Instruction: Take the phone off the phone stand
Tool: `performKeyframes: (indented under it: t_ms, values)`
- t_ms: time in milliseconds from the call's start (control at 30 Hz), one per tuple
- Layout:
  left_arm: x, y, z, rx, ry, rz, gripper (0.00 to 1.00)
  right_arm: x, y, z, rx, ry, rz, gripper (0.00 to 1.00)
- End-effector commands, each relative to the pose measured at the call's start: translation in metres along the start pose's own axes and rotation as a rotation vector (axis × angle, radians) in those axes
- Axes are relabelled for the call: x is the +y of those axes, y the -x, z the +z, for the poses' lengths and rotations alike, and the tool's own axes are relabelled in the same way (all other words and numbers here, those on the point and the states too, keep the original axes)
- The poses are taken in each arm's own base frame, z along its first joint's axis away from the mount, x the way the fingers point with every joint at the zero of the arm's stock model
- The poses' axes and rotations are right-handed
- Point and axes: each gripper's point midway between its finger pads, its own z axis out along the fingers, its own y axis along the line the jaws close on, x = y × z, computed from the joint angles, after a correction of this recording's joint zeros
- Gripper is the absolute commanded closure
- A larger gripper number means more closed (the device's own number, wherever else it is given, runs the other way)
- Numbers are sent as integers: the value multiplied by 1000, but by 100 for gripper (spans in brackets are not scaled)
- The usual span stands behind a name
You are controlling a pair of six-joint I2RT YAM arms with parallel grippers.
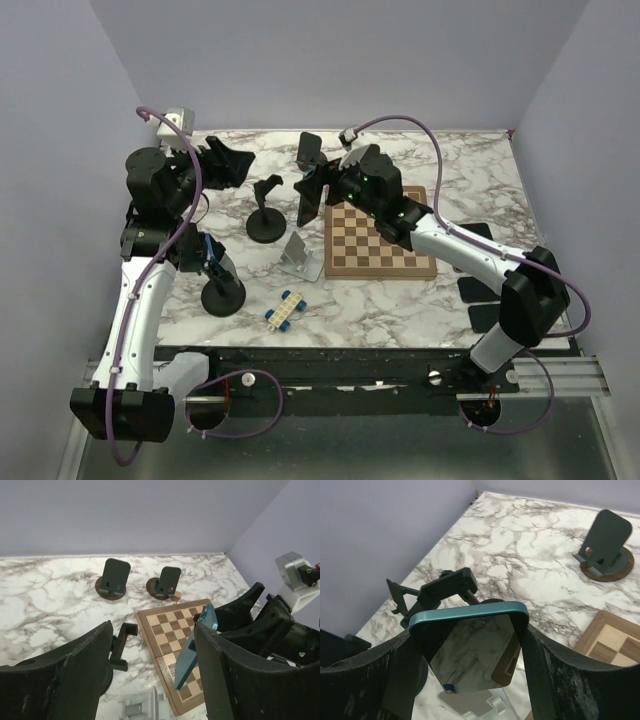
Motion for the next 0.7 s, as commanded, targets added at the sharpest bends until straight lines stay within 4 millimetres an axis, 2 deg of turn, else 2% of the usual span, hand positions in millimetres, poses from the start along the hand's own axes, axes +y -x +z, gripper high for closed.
performKeyframes:
  t_ms: [0, 233, 400, 500, 600, 667]
  values:
    - [-2, -16, -6, 28, -11, 16, 26, -23, 29, -23, -100, -131, 29, 99]
    - [-10, -7, -17, -11, -20, 34, 26, -90, 36, -46, -151, -262, 218, 99]
    - [-13, -12, -14, 1, -49, 2, 26, -135, 37, -75, -220, -355, 384, 99]
    - [-15, -16, -10, 21, -67, -22, 26, -184, 32, -107, -283, -522, 543, 99]
    - [-15, -18, -9, 23, -70, -30, 26, -241, 15, -149, -347, -696, 764, 99]
    - [-16, -17, -10, 20, -72, -29, 26, -269, 1, -171, -379, -767, 888, 99]
